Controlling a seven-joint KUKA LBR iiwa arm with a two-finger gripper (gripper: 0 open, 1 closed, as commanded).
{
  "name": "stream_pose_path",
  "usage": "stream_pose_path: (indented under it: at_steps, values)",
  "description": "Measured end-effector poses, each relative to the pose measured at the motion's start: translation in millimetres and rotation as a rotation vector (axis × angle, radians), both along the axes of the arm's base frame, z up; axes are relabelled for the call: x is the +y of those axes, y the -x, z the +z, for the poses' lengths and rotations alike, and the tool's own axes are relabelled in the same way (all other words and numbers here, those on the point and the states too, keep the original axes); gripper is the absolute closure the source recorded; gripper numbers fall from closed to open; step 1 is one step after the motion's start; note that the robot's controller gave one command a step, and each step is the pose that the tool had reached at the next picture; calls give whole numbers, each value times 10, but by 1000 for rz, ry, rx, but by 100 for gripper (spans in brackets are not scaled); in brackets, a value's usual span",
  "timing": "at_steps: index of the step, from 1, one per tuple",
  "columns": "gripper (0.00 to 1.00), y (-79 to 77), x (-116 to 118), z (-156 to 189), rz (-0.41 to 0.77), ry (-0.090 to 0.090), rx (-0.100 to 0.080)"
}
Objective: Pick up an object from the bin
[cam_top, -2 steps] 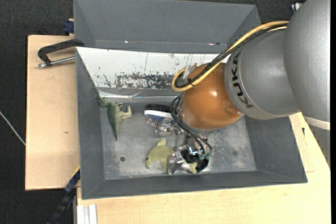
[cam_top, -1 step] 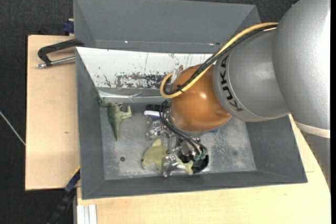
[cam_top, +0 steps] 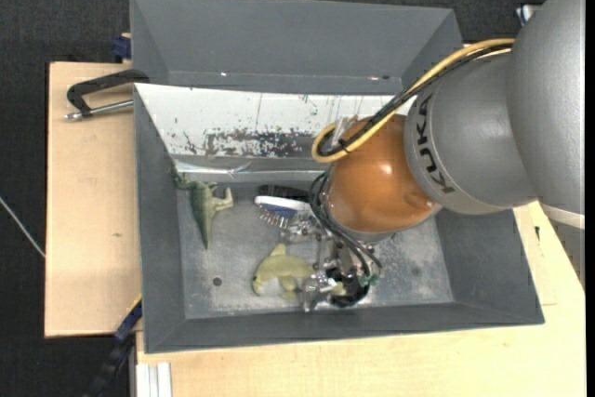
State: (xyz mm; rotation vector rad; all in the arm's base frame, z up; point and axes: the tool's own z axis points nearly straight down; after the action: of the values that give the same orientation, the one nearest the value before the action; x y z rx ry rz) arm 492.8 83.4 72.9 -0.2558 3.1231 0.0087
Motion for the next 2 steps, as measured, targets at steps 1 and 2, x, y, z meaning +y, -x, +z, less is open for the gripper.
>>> stream_pose_path:
  at_steps: [1,2]
  values:
    - [0,-35,216,-2,173,6,-4]
    - [100,-48,231,10,173,3,-9]
